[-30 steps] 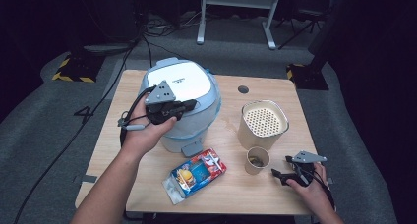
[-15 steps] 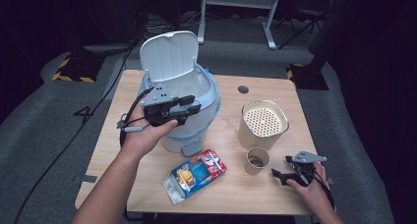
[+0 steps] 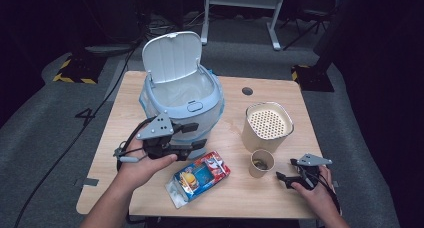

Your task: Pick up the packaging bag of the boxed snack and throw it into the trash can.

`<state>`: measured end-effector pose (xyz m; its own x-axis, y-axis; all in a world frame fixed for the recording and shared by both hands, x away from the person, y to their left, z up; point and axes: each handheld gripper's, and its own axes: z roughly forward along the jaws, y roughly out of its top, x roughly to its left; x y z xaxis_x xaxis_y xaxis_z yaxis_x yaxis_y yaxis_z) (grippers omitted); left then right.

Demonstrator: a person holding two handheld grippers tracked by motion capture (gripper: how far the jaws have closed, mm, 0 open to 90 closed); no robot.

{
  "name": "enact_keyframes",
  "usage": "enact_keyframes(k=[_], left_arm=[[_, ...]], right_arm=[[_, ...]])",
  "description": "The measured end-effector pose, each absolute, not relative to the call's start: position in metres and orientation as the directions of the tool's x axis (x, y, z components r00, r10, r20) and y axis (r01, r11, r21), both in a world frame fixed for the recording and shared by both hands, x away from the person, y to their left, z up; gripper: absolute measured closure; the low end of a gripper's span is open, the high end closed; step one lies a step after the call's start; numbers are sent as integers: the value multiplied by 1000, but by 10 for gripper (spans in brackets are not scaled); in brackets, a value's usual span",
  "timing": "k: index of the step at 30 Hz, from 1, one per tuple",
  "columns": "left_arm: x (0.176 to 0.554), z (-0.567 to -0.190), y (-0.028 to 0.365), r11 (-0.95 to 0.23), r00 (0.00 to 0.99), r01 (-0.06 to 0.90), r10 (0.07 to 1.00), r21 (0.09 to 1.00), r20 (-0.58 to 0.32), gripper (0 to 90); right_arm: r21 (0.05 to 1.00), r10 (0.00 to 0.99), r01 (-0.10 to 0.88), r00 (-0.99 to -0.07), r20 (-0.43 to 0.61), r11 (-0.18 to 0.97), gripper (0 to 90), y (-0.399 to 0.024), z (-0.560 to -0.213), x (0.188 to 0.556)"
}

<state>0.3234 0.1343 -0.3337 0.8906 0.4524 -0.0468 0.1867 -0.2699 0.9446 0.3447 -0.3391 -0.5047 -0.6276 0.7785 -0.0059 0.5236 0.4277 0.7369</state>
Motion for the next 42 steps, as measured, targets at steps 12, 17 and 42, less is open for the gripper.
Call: enact_keyframes(k=[12, 17, 42], left_arm=[[330, -398, 138, -299, 856, 317, 500, 900, -135, 458], [335, -414, 138, -298, 843, 345, 515, 890, -154, 465], [356, -472, 120, -464, 793, 524, 572, 714, -210, 690]], right_arm=[[737, 779, 524, -627, -6, 427, 156, -339, -505, 345], [737, 779, 524, -627, -6, 427, 156, -339, -505, 345], [737, 778, 524, -628, -6, 428, 156, -339, -505, 345]])
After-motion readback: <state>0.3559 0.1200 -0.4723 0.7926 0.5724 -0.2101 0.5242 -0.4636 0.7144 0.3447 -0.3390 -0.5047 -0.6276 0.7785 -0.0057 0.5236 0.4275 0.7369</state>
